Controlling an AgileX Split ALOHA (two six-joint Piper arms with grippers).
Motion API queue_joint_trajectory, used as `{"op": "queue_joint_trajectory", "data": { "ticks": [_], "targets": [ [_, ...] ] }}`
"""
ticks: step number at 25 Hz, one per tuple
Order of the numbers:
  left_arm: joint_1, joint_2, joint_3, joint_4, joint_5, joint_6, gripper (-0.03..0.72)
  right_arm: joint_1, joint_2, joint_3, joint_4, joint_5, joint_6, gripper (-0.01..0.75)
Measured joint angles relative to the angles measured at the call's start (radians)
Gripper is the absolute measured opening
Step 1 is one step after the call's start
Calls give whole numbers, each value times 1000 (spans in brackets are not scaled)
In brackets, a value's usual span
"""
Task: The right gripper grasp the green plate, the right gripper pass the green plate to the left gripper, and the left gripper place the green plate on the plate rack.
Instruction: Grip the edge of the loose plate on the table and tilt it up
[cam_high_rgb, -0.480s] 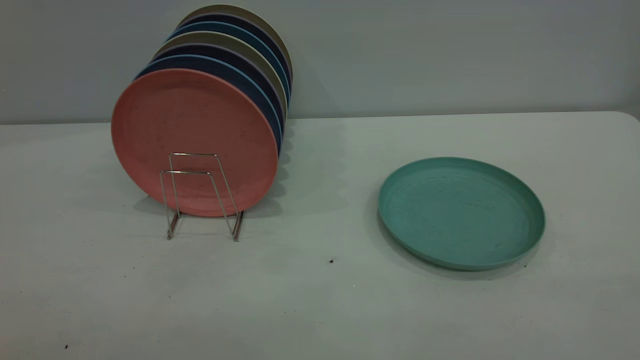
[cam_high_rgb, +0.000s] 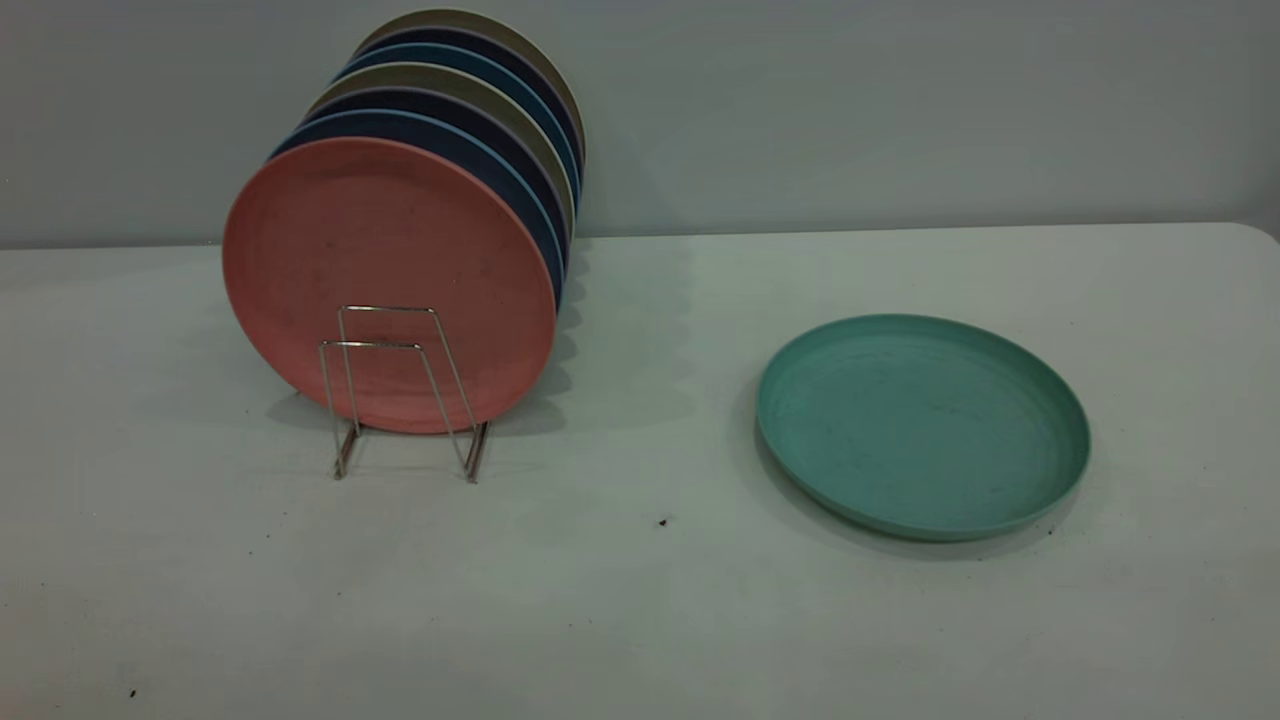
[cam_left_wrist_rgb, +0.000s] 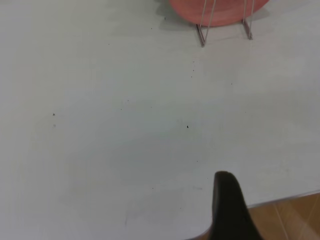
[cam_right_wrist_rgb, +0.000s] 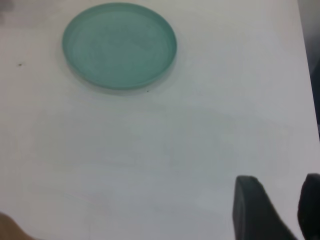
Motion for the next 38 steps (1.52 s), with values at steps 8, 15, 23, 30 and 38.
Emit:
{"op": "queue_joint_trajectory", "data": {
  "ticks": [8,15,23,30,38],
  "targets": [
    [0,0,0,0,0,0,472,0,0,0,0,0,0,237],
    [0,0,0,0,0,0,472,0,0,0,0,0,0,237],
    [0,0,0,0,0,0,472,0,0,0,0,0,0,237],
    [0,0,0,0,-1,1,472,0,0,0,0,0,0,237],
    [0,21,-12,-1,-252,-24,472,0,0,-1,-29,-5,32,237]
  ]
}}
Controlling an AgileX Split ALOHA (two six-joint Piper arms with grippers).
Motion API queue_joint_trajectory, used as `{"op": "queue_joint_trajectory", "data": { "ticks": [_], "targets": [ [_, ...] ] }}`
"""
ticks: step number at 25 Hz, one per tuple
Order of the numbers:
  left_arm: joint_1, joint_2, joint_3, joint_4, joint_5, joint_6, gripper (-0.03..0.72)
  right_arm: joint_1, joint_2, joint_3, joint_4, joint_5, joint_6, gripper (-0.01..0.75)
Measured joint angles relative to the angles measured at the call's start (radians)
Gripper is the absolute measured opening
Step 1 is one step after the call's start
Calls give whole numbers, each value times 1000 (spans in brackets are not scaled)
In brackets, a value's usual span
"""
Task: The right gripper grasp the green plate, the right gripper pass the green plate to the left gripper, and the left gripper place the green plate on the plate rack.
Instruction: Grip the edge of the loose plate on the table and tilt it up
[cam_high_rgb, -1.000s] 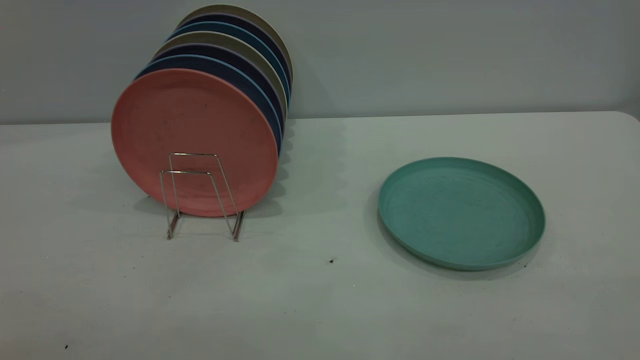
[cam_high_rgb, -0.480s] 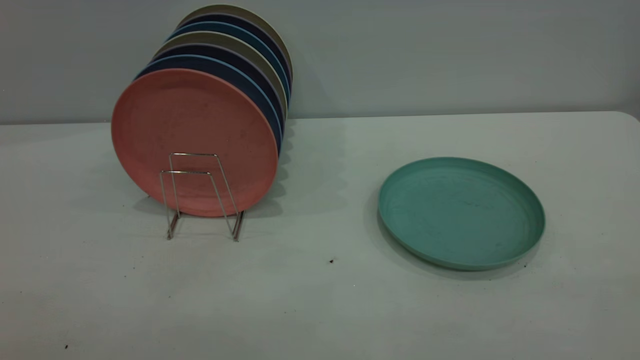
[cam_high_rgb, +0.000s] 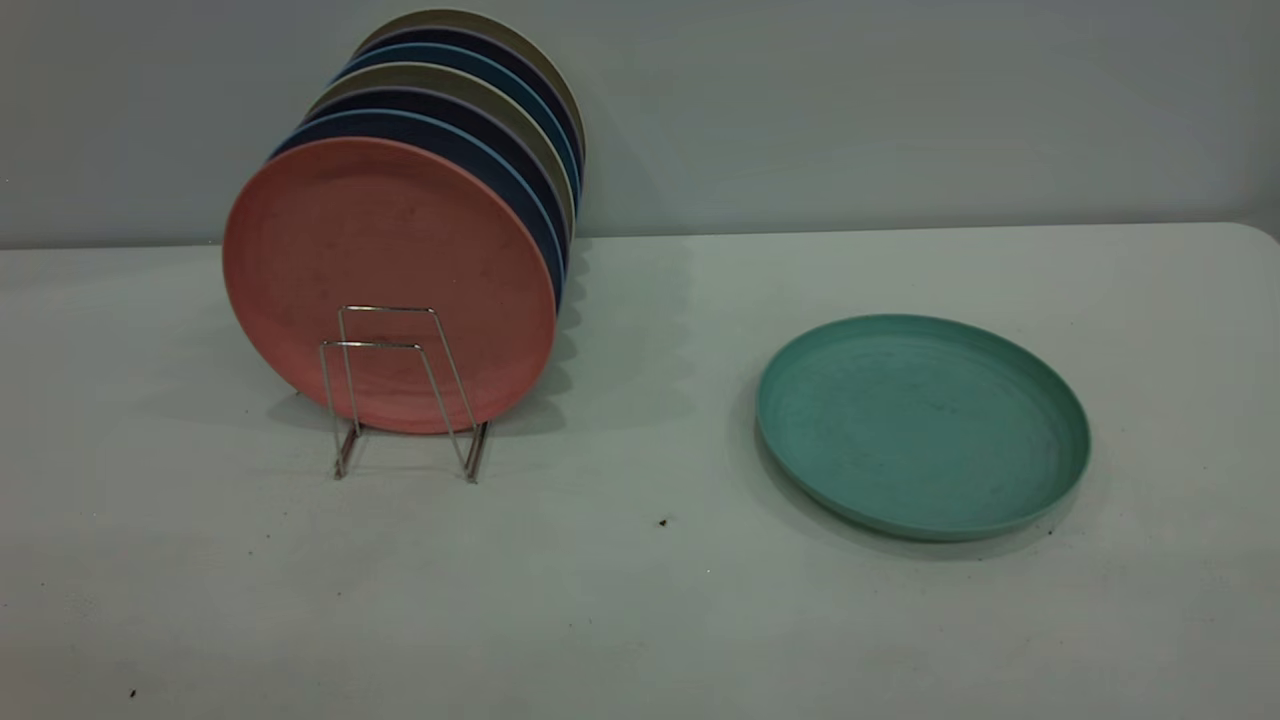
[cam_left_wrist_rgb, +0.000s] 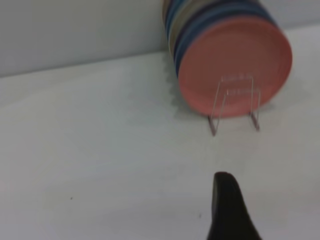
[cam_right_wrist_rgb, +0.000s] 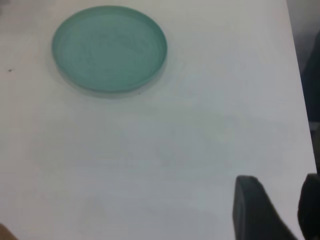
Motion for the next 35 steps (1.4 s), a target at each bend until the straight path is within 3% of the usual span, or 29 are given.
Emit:
{"op": "queue_joint_trajectory", "data": {
  "ticks": [5,9,13,18,22,25,30,35],
  "targets": [
    [0,177,0,-19,-69,-66,472,0,3,-17,-4,-49,16,237],
    [0,388,0,-100,-196,-38,472,0,75,-22,70,-233,20,250],
    [0,600,0,-279,-286,104,472,0,282,-22,242,-379,-19,332],
    [0,754,0,-580,-351,383,486,0,633,-22,566,-562,-293,463],
    [0,848,0,-766,-365,557,529,0,922,-22,902,-689,-575,484],
    [0,904,0,-824,-373,618,544,0,1157,-46,1135,-753,-827,484],
    [0,923,0,-834,-376,645,545,-26,1510,-184,1384,-737,-1059,484],
    [0,923,0,-834,-376,649,545,-162,1832,-359,1424,-532,-1086,484]
  ]
}}
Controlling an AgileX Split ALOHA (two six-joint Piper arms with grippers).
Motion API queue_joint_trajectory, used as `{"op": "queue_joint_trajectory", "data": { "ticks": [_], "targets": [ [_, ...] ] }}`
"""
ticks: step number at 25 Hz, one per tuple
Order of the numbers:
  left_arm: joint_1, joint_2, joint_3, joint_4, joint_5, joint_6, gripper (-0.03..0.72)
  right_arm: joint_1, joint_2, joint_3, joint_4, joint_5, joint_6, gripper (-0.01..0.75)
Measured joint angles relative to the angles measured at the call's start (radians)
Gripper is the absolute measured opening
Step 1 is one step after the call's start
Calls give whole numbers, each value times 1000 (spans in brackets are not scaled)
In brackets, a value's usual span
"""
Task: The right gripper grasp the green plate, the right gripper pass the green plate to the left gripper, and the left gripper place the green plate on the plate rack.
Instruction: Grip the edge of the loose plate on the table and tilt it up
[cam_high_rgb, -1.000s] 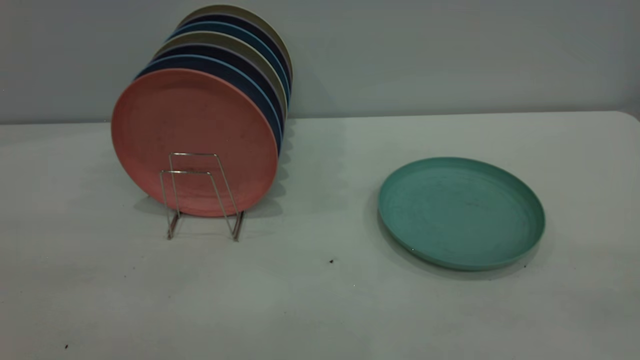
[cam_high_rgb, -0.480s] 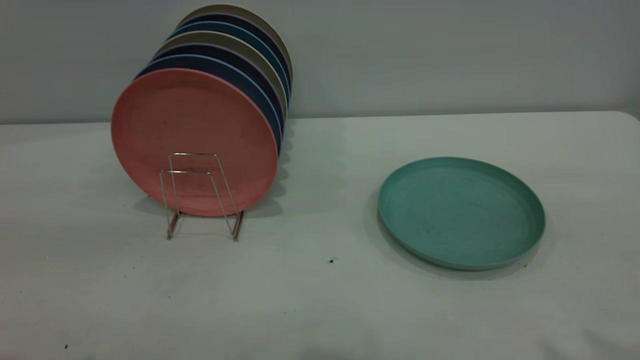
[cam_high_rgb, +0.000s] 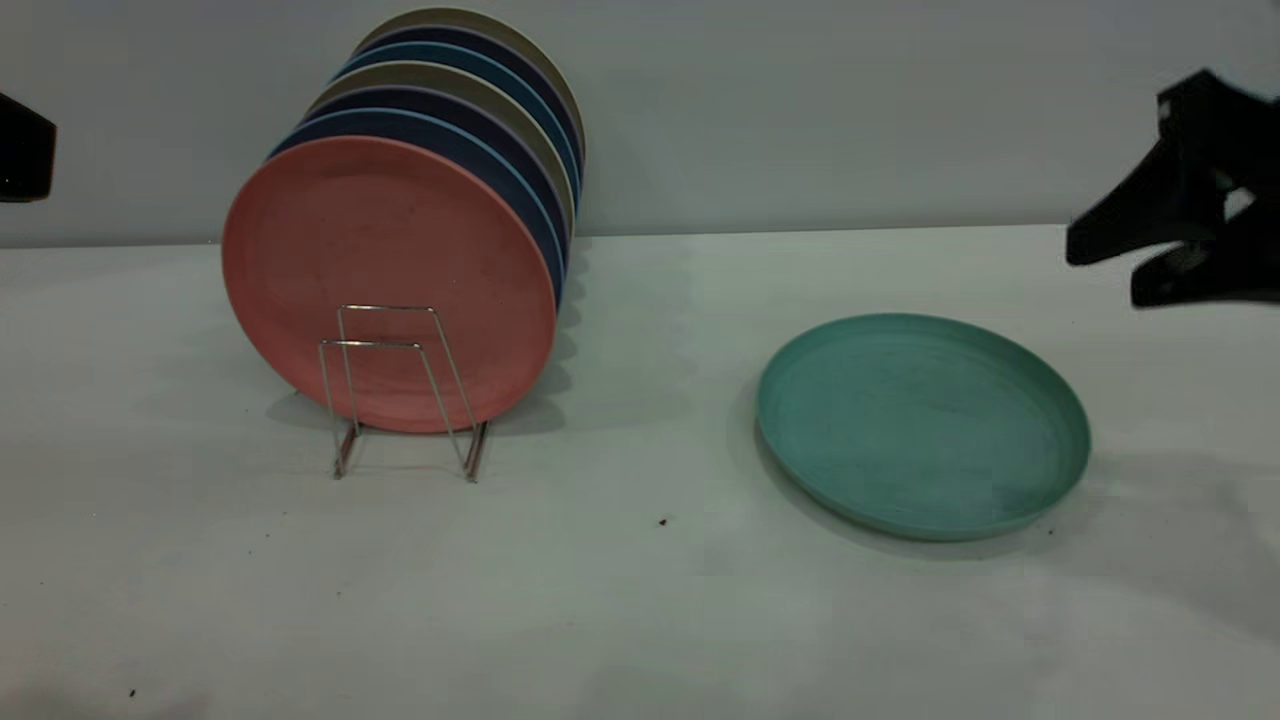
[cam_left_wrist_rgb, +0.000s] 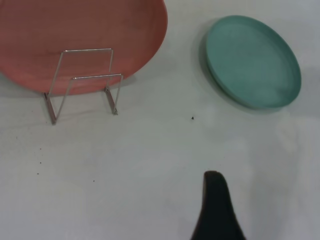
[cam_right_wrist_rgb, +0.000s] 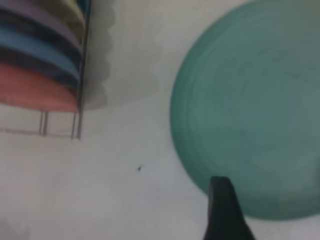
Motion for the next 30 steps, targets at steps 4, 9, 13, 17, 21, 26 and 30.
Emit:
{"op": "queue_joint_trajectory", "data": {
  "ticks": [4,9,13,17,21,26,30],
  "targets": [
    [0,0,0,0,0,1,545,-84,160,-93,-1,28,-1,484],
    [0,0,0,0,0,2,545,-138,306,-184,-20,54,-4,484],
    [0,0,0,0,0,4,545,-143,403,-247,-39,93,-4,484],
    [0,0,0,0,0,4,545,-142,485,-297,-42,114,9,484],
    [0,0,0,0,4,4,545,-138,535,-324,-42,119,11,484],
    [0,0,0,0,8,4,545,-98,575,-337,-25,119,11,484],
    [0,0,0,0,8,4,545,-39,581,-344,8,98,11,447]
  ]
}}
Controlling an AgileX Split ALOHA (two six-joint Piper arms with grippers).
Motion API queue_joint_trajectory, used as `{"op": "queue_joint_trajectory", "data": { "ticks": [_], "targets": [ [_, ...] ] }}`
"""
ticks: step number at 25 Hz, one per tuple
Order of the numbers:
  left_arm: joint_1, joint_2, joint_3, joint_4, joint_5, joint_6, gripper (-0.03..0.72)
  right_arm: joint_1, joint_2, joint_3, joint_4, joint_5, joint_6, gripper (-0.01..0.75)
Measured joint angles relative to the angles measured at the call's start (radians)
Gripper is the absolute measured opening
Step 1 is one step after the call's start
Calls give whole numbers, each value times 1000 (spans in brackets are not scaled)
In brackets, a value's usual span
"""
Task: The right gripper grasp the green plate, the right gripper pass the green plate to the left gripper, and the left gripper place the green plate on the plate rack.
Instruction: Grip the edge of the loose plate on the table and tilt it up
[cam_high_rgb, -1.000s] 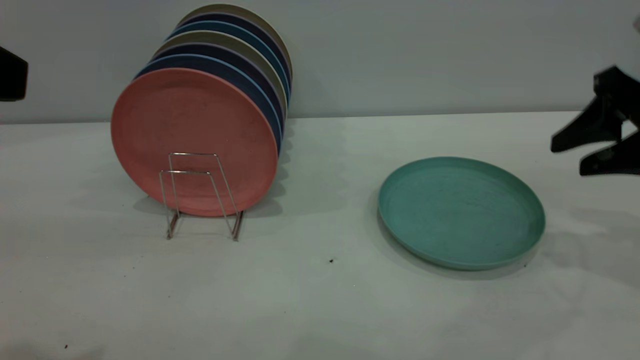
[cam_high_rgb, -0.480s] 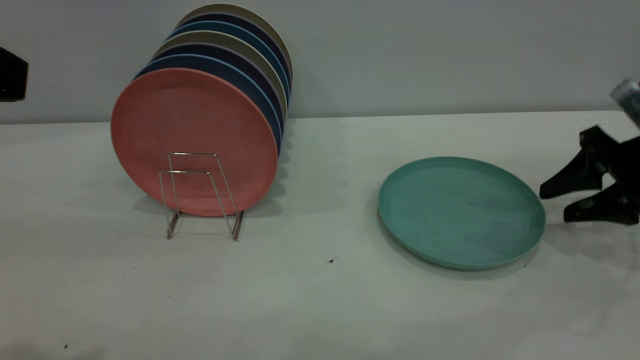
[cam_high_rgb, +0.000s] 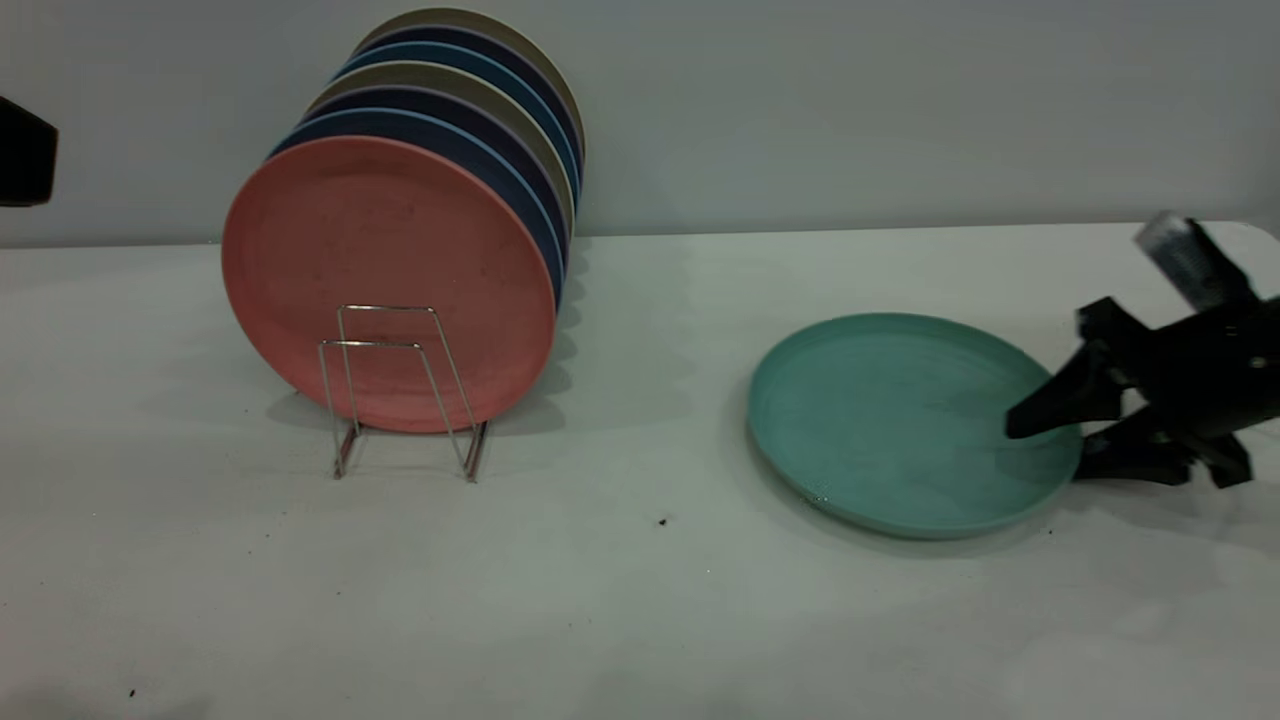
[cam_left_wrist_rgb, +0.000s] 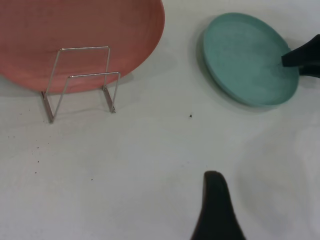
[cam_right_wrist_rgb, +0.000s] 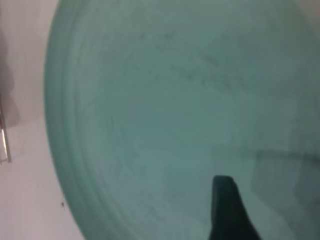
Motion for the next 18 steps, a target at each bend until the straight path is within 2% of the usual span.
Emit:
{"op": "queue_joint_trajectory", "data": {
  "ticks": [2,6,7,11,15,18],
  "targets": [
    [0,0,0,0,0,0,545,23,0,-2,15,-34,0,378],
    [0,0,0,0,0,0,545,34,0,-2,21,-100,1,87],
    [0,0,0,0,0,0,545,34,0,-2,22,-114,3,47],
    [0,13,0,-25,4,-1,541,34,-23,-2,-32,-158,5,13],
    [0,101,0,-82,37,32,518,34,-95,-2,-210,-209,61,13],
    [0,195,0,-192,64,126,503,36,-174,-2,-349,-214,136,13]
  ]
}}
